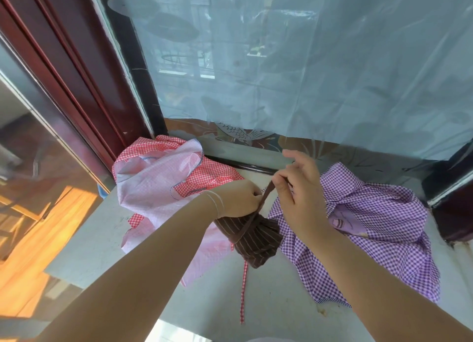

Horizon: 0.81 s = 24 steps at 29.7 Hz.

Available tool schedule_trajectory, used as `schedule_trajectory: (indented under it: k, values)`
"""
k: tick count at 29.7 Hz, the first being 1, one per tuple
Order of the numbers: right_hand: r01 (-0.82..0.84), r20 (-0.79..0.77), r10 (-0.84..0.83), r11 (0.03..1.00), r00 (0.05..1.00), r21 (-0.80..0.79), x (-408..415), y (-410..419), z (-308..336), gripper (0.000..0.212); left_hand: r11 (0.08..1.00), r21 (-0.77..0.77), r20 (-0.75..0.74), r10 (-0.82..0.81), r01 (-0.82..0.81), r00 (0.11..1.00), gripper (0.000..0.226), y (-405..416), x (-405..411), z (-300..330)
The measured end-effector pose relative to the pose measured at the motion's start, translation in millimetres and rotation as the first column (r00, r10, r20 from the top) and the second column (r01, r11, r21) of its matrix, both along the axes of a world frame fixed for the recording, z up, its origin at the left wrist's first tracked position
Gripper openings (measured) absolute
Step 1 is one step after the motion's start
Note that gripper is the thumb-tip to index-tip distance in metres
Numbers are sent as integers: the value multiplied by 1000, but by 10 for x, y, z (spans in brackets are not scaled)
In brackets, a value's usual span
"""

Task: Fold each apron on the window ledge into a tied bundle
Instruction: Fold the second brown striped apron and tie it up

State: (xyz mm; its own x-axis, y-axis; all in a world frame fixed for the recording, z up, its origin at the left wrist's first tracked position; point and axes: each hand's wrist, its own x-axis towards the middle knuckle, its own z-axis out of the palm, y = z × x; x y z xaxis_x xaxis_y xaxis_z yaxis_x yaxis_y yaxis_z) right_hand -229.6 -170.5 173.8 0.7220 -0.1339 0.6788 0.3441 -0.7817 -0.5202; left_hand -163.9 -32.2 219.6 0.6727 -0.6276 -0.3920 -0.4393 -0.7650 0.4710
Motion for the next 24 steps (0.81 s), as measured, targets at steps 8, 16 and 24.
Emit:
schedule_trajectory:
  k: [8,16,24]
  values:
    - [42,-461,128,939,878,342,97,-34,158,22,977,-172,126,-104,125,987,27,23,48,110]
    - [396,-436,684,229,585,889,188,-179,516,11,959,-223,398,-75,176,914,27,-38,44,-124]
    - [397,-311,755,73,577,915,100,-117,503,12,739,-611,57,400,-285,915,27,-164,-60,-370]
